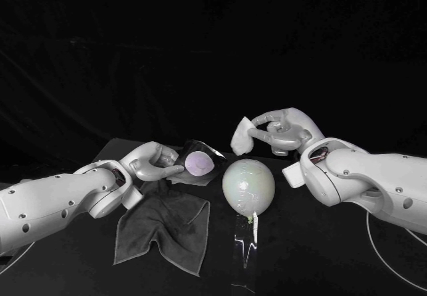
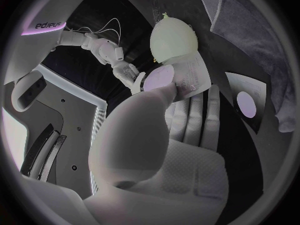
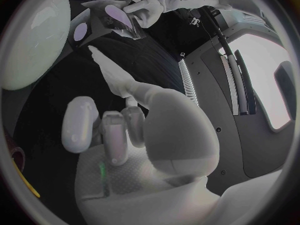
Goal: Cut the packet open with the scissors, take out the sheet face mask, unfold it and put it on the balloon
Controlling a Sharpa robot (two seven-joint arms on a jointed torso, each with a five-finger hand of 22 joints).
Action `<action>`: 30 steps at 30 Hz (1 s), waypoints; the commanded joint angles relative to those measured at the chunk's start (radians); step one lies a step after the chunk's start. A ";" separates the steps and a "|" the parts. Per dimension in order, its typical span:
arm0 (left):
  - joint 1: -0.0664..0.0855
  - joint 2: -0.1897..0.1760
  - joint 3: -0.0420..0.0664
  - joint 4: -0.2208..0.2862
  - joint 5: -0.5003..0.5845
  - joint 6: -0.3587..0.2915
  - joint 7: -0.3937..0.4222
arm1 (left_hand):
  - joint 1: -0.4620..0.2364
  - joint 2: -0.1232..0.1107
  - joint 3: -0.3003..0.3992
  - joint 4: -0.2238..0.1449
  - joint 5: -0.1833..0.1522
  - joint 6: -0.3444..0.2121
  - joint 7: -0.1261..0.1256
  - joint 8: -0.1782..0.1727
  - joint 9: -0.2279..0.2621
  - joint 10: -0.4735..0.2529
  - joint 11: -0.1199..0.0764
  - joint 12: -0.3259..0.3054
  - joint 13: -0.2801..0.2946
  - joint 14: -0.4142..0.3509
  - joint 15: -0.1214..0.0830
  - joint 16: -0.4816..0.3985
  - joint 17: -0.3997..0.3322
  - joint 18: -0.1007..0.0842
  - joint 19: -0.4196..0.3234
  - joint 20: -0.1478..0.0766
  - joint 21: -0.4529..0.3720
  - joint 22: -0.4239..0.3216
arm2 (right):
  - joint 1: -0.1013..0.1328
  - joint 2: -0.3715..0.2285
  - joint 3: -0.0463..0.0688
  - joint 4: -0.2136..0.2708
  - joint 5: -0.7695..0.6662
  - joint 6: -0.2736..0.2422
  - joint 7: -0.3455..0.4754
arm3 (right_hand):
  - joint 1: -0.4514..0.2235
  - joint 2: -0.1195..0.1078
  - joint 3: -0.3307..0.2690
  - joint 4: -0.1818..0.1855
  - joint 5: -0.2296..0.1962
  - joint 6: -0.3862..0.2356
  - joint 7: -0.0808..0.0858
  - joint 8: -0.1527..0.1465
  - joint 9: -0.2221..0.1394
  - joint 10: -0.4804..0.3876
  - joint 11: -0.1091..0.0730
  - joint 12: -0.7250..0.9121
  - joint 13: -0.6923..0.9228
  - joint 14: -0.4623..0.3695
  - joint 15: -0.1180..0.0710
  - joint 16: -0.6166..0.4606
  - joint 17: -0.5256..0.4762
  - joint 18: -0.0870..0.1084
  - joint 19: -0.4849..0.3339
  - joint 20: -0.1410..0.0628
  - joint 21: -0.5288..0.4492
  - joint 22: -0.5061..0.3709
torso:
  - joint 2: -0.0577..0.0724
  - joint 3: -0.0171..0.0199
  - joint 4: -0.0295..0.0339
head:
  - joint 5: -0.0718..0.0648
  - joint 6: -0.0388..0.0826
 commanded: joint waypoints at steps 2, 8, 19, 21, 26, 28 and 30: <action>-0.002 -0.030 -0.002 0.002 0.019 0.083 0.047 | 0.003 0.010 0.005 -0.004 0.006 -0.004 -0.001 0.022 0.080 -0.003 -0.001 -0.006 -0.001 -0.009 0.000 0.003 0.001 0.003 -0.008 0.001 0.007 0.002 | 0.002 -0.005 0.001 -0.002 0.031 0.008 0.023 | -0.002 0.005 0.006 0.000 0.007 0.007 0.001 0.003 0.110 0.001 -0.001 0.006 0.086 0.084 -0.008 0.003 0.172 0.001 -0.001 0.001 0.003 0.169 | 0.002 0.0003 -0.0023 | 0.028 -0.013; -0.005 -0.083 -0.009 0.016 -0.034 0.101 0.048 | 0.003 0.010 0.006 -0.005 0.006 -0.004 -0.001 0.022 0.081 -0.004 -0.001 -0.006 -0.001 -0.010 0.000 0.004 0.002 0.003 -0.009 0.000 0.009 0.003 | 0.002 -0.008 0.000 -0.003 0.033 0.020 0.016 | -0.002 0.005 0.007 0.000 0.007 0.007 0.001 0.003 0.110 0.001 -0.001 0.005 0.086 0.084 -0.008 0.003 0.172 0.001 0.000 0.001 0.005 0.170 | 0.002 0.0018 -0.0010 | 0.047 -0.036; -0.010 -0.153 -0.038 0.012 -0.308 0.079 0.019 | 0.002 0.006 0.006 -0.006 0.006 -0.001 -0.003 0.025 0.086 -0.001 -0.003 -0.004 0.000 -0.007 -0.001 0.007 0.004 0.003 -0.013 0.000 0.015 0.008 | 0.001 -0.012 -0.004 0.007 -0.009 0.046 -0.001 | -0.003 0.004 0.007 -0.001 0.007 0.006 0.001 0.003 0.110 0.001 -0.001 0.005 0.086 0.085 -0.008 0.004 0.175 0.001 0.001 0.001 0.005 0.170 | 0.001 0.0011 0.0024 | 0.065 -0.066; -0.013 -0.160 -0.040 0.011 -0.342 0.065 0.018 | 0.003 0.003 0.007 -0.007 0.007 -0.001 -0.004 0.025 0.087 -0.001 -0.003 -0.004 0.000 -0.007 -0.002 0.008 0.004 0.004 -0.014 -0.001 0.018 0.010 | 0.001 -0.011 -0.005 0.009 -0.013 0.048 -0.003 | -0.003 0.004 0.007 -0.001 0.007 0.006 0.001 0.003 0.110 0.001 -0.001 0.005 0.086 0.085 -0.008 0.004 0.175 0.001 0.001 0.001 0.005 0.170 | 0.002 0.0000 0.0016 | 0.066 -0.067; -0.021 -0.177 -0.044 0.015 -0.438 0.022 0.019 | 0.004 -0.005 0.008 -0.010 0.007 0.000 -0.002 0.024 0.088 -0.001 -0.004 -0.004 0.000 -0.007 -0.003 0.009 0.005 0.004 -0.018 -0.001 0.023 0.013 | 0.000 -0.009 -0.005 0.009 -0.019 0.052 -0.006 | -0.003 0.004 0.007 -0.001 0.007 0.006 0.001 0.003 0.110 0.001 -0.001 0.005 0.086 0.085 -0.008 0.004 0.175 0.001 0.001 0.001 0.005 0.170 | 0.003 0.0008 -0.0007 | 0.069 -0.069; -0.027 -0.183 -0.046 0.018 -0.475 0.006 0.020 | 0.002 -0.013 0.008 -0.008 0.007 0.001 -0.001 0.023 0.088 -0.001 -0.003 -0.004 -0.001 -0.008 -0.003 0.010 0.005 0.003 -0.021 -0.001 0.025 0.015 | 0.000 -0.009 -0.005 0.009 -0.021 0.053 -0.007 | -0.003 0.004 0.007 -0.001 0.007 0.006 0.001 0.003 0.110 0.001 -0.001 0.005 0.086 0.085 -0.008 0.004 0.175 0.001 0.001 0.001 0.005 0.170 | 0.003 0.0007 -0.0002 | 0.066 -0.069; -0.033 -0.186 -0.046 0.019 -0.501 -0.005 0.017 | 0.002 -0.019 0.009 -0.008 0.007 0.001 -0.001 0.023 0.088 -0.002 -0.003 -0.005 -0.001 -0.009 -0.003 0.010 0.006 0.003 -0.024 -0.001 0.027 0.016 | 0.000 -0.008 -0.006 0.009 -0.022 0.054 -0.008 | -0.003 0.004 0.007 -0.001 0.007 0.006 0.001 0.003 0.110 0.001 -0.001 0.005 0.086 0.085 -0.008 0.004 0.175 0.001 0.001 0.001 0.005 0.170 | 0.003 0.0010 0.0002 | 0.065 -0.072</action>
